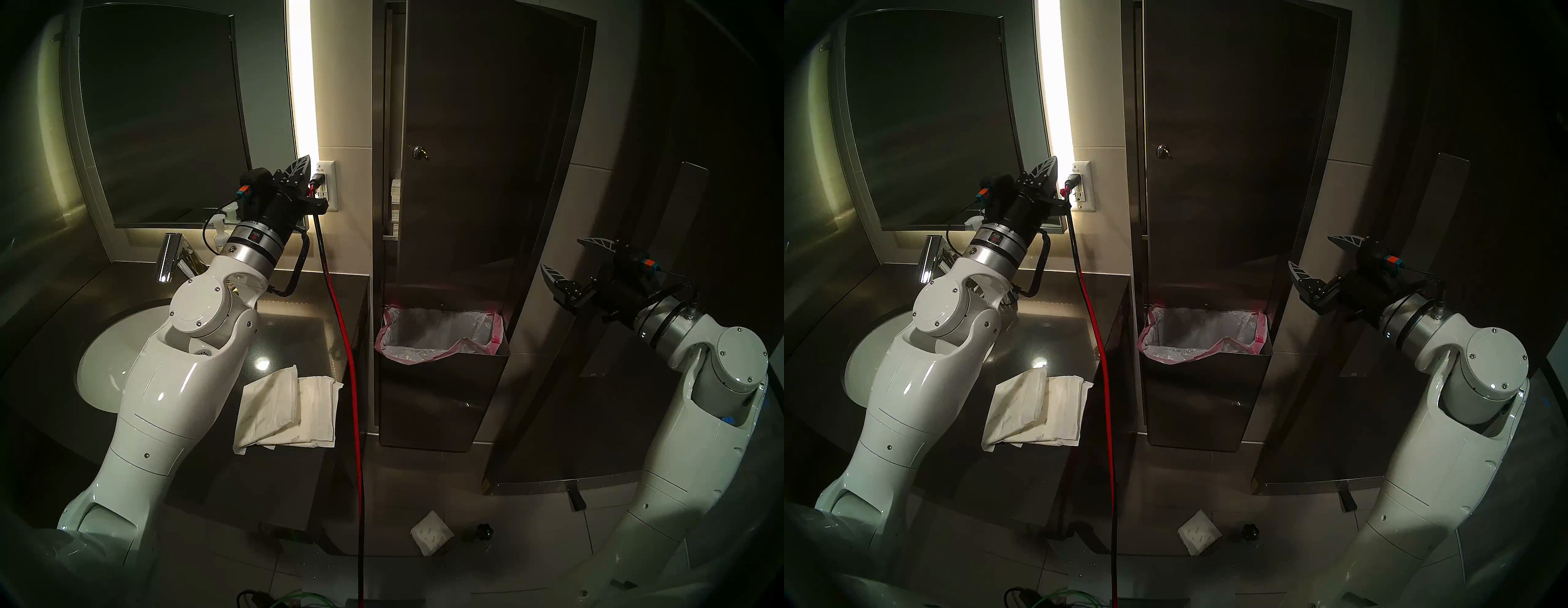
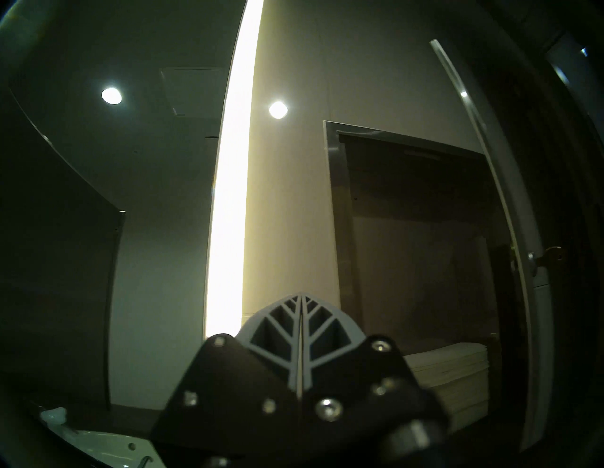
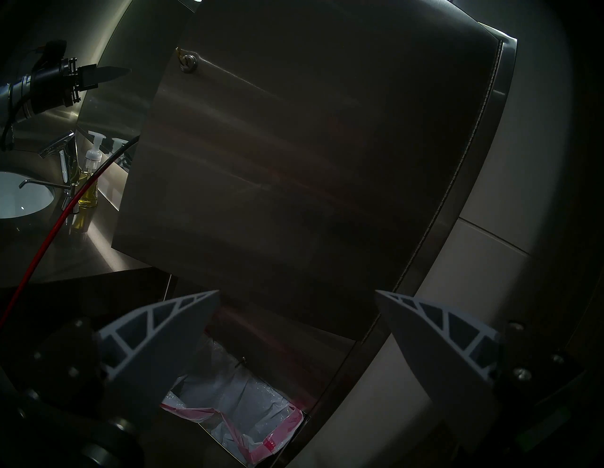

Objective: Twist key and open towel dispenser

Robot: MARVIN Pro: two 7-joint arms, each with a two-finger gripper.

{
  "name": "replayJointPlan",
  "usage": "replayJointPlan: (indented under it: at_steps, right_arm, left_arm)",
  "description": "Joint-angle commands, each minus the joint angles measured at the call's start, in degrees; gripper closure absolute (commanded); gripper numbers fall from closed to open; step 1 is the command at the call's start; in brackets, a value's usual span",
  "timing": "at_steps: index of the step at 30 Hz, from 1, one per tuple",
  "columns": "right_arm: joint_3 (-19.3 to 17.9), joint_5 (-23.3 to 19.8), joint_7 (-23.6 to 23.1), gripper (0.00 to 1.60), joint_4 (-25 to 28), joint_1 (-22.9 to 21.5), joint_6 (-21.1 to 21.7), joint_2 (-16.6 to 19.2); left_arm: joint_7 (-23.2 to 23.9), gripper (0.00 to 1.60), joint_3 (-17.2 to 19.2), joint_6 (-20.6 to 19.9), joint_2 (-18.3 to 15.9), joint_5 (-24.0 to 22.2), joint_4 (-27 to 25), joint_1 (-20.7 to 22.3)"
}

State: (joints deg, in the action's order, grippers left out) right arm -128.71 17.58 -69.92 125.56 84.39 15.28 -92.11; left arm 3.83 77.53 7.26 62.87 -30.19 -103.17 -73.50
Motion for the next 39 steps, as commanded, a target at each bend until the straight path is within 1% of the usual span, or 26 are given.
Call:
replayJointPlan:
  at_steps: [1, 10, 14, 17, 26, 33, 39]
  right_arm:
    - [0.17, -0.09, 0.13, 0.0, 0.54, -0.5, -0.2, 0.15]
    - [0.18, -0.11, 0.16, 0.0, 0.54, -0.48, -0.21, 0.18]
    - [0.19, -0.12, 0.17, 0.0, 0.54, -0.47, -0.2, 0.19]
    - [0.2, -0.13, 0.18, 0.0, 0.54, -0.47, -0.2, 0.2]
    - [0.21, -0.14, 0.21, 0.0, 0.54, -0.45, -0.2, 0.22]
    - [0.22, -0.16, 0.22, 0.0, 0.54, -0.44, -0.19, 0.23]
    - [0.22, -0.17, 0.23, 0.0, 0.54, -0.43, -0.19, 0.25]
  left_arm:
    - [4.76, 1.6, -0.8, 0.91, -0.32, -1.85, 1.36, 4.13]
    - [8.11, 1.6, -2.09, 0.74, -0.17, -3.32, 3.03, 5.89]
    - [11.78, 1.6, -2.98, 0.64, -1.04, -4.79, 3.63, 6.39]
    - [13.39, 1.6, -3.56, 0.19, -1.21, -5.44, 3.75, 6.9]
    - [16.28, 1.6, -5.28, -0.02, -0.85, -6.3, 5.82, 8.68]
    - [18.25, 1.6, -7.61, 0.34, 0.3, -5.75, 9.47, 11.61]
    - [19.33, 1.6, -8.83, 0.65, 1.34, -5.78, 11.64, 13.41]
